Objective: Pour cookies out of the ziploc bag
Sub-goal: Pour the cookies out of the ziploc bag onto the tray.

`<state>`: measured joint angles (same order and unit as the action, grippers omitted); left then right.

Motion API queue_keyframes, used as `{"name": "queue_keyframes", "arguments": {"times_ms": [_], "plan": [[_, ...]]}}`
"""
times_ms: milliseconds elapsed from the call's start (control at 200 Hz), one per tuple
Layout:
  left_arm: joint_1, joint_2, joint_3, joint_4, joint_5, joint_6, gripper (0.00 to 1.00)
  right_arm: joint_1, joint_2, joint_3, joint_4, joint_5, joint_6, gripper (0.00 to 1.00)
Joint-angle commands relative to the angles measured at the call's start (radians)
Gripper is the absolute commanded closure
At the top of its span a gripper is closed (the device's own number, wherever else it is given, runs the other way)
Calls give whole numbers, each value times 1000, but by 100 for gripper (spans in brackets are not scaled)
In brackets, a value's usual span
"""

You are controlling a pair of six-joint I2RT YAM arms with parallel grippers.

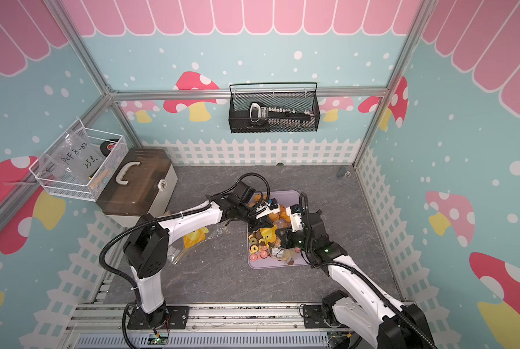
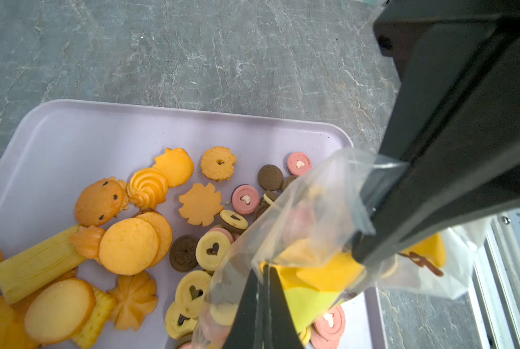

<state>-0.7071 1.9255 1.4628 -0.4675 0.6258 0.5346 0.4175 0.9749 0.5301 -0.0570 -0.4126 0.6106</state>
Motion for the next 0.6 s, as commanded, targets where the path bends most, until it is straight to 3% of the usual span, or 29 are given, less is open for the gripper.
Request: {"name": "queue_keyframes", "arguments": {"times_ms": [0,595], "plan": [[6,-16,27,-56,10,42,100,-8,-2,10,23,-12,-6,100],[-25,-181,48,-70,-86,-35,100,-20,8,24,30,12,-6,100]]}}
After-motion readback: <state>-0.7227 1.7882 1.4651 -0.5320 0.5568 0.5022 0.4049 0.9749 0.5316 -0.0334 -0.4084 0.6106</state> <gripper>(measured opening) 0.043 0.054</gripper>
